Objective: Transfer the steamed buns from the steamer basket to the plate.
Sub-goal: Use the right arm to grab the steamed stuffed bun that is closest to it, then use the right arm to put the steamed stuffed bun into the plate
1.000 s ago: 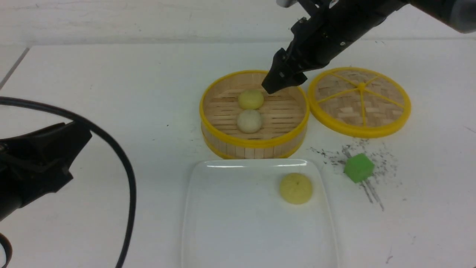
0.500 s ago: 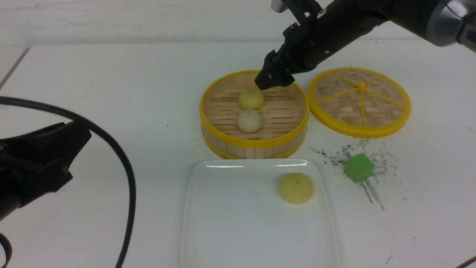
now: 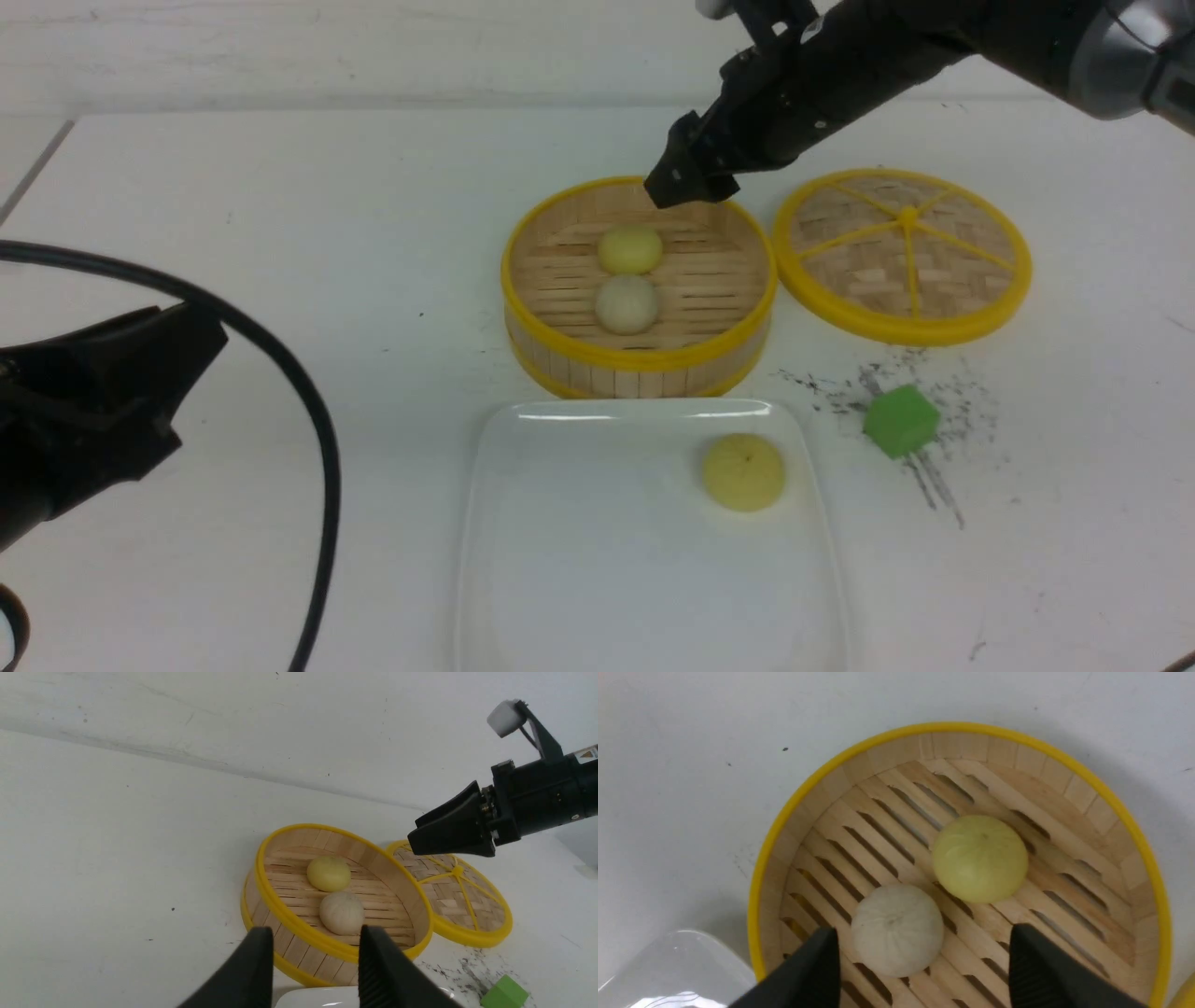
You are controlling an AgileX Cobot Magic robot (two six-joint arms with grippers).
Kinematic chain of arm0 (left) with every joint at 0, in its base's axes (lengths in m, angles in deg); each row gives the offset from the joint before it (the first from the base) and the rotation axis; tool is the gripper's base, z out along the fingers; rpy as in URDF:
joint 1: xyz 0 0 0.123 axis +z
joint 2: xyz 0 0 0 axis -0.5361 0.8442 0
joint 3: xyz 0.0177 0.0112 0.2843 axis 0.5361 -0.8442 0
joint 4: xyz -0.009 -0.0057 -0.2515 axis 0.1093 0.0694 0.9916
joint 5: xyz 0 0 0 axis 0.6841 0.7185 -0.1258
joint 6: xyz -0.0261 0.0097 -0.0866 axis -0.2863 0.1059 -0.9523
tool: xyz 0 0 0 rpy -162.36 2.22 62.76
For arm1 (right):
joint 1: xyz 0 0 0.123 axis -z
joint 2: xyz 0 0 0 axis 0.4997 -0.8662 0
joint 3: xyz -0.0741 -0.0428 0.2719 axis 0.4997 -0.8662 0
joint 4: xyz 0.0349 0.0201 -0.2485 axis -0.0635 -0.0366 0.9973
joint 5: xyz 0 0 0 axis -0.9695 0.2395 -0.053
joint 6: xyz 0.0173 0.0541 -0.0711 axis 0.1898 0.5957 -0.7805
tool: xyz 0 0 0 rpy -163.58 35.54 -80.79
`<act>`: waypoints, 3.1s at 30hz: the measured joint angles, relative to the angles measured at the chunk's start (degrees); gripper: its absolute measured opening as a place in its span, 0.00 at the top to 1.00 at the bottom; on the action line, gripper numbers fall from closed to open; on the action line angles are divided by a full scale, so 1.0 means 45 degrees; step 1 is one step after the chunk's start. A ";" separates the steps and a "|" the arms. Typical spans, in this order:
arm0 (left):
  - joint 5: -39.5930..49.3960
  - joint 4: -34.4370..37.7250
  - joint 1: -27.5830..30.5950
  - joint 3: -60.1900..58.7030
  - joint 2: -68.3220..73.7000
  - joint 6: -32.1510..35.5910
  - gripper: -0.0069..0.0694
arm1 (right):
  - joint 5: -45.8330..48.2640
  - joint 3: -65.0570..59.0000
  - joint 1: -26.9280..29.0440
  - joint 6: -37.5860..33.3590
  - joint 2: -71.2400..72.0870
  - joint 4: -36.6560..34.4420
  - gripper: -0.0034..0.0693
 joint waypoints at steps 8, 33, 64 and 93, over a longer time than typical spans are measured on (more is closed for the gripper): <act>0.0100 0.0000 0.0000 0.0000 0.0000 0.0000 0.53 | -0.0073 0.0000 -0.0089 -0.0907 -0.1233 -0.1180 0.30; 0.0148 0.0000 0.0000 0.0000 0.0000 0.0000 0.53 | -0.0940 0.0004 -0.0362 -0.1622 -0.2488 -0.1374 0.35; -0.0094 0.0000 0.0000 0.0000 0.0000 0.0000 0.53 | 0.4344 0.0152 -0.0249 -0.0629 0.4630 0.1069 0.92; -0.0404 -0.0012 0.0000 0.0000 0.0000 0.0000 0.53 | -0.0507 -1.2934 -0.0249 -0.5538 0.7541 -0.3932 0.92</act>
